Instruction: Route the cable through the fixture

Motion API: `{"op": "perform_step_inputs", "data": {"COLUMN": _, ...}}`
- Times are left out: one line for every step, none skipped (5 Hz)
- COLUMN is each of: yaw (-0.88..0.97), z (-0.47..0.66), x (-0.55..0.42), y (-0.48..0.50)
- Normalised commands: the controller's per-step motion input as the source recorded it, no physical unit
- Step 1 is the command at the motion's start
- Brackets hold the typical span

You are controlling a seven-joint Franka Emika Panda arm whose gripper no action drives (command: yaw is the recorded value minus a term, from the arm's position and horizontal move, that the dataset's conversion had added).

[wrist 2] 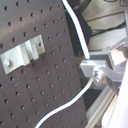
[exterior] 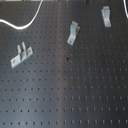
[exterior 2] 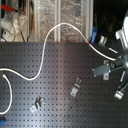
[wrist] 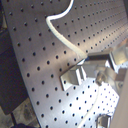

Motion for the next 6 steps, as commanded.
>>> {"op": "perform_step_inputs", "data": {"yaw": 0.00, "z": 0.01, "x": -0.004, "y": 0.010}}
{"op": "perform_step_inputs", "data": {"yaw": 0.06, "z": 0.28, "x": -0.321, "y": 0.128}}
{"op": "perform_step_inputs", "data": {"yaw": 0.43, "z": 0.22, "x": -0.612, "y": 0.081}}
{"op": "perform_step_inputs", "data": {"yaw": 0.63, "z": 0.22, "x": -0.583, "y": 0.060}}
{"op": "perform_step_inputs", "data": {"yaw": 0.65, "z": 0.27, "x": -0.358, "y": 0.228}}
{"op": "perform_step_inputs", "data": {"yaw": 0.49, "z": 0.39, "x": 0.273, "y": 0.224}}
